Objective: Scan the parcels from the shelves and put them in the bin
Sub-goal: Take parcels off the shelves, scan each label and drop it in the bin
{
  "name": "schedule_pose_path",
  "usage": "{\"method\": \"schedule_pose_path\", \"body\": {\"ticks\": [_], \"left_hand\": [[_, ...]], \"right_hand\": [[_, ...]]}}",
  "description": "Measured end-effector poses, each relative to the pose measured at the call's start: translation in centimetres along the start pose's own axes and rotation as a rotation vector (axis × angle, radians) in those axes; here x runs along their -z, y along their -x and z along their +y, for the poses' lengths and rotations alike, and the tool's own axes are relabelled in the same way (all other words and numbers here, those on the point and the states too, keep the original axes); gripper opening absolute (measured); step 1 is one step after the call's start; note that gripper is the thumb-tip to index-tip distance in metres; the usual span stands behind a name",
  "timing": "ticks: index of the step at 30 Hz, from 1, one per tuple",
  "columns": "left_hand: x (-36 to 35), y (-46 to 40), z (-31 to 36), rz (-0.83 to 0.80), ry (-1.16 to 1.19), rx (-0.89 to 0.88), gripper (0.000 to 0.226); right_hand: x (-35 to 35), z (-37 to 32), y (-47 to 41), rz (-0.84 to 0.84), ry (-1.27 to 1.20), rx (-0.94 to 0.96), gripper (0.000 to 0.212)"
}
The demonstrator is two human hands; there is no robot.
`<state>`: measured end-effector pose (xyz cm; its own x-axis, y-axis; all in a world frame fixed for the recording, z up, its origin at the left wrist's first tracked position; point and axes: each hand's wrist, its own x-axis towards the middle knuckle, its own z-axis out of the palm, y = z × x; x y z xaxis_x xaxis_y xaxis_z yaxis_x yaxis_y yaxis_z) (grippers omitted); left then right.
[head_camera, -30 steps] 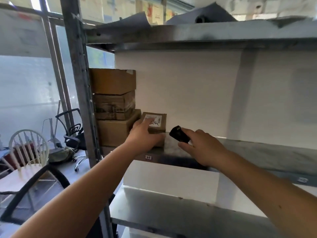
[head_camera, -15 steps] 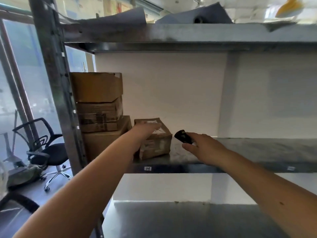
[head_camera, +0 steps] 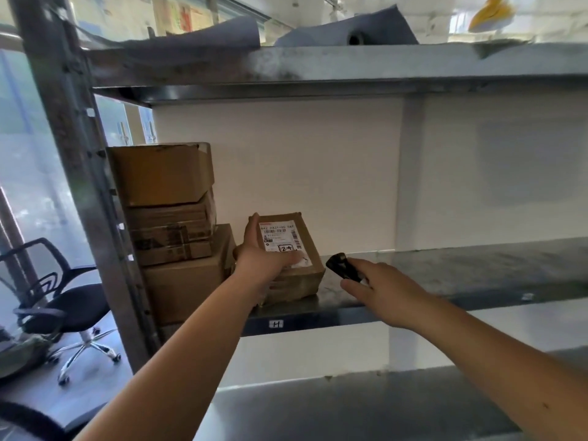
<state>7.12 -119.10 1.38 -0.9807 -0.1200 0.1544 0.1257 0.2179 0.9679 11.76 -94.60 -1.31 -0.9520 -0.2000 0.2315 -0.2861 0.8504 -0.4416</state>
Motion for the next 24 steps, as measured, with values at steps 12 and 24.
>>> {"method": "schedule_pose_path", "body": {"ticks": [12,24], "left_hand": [[-0.3,3.0,-2.7,0.072,-0.152,-0.276,0.131],[-1.7,4.2,-2.5,0.136,-0.497,-0.503,0.118]], "right_hand": [[0.7,-0.5,3.8,-0.014,-0.058,-0.001,0.055],[0.3,0.9,7.2,-0.112,-0.091,-0.025,0.049]]}}
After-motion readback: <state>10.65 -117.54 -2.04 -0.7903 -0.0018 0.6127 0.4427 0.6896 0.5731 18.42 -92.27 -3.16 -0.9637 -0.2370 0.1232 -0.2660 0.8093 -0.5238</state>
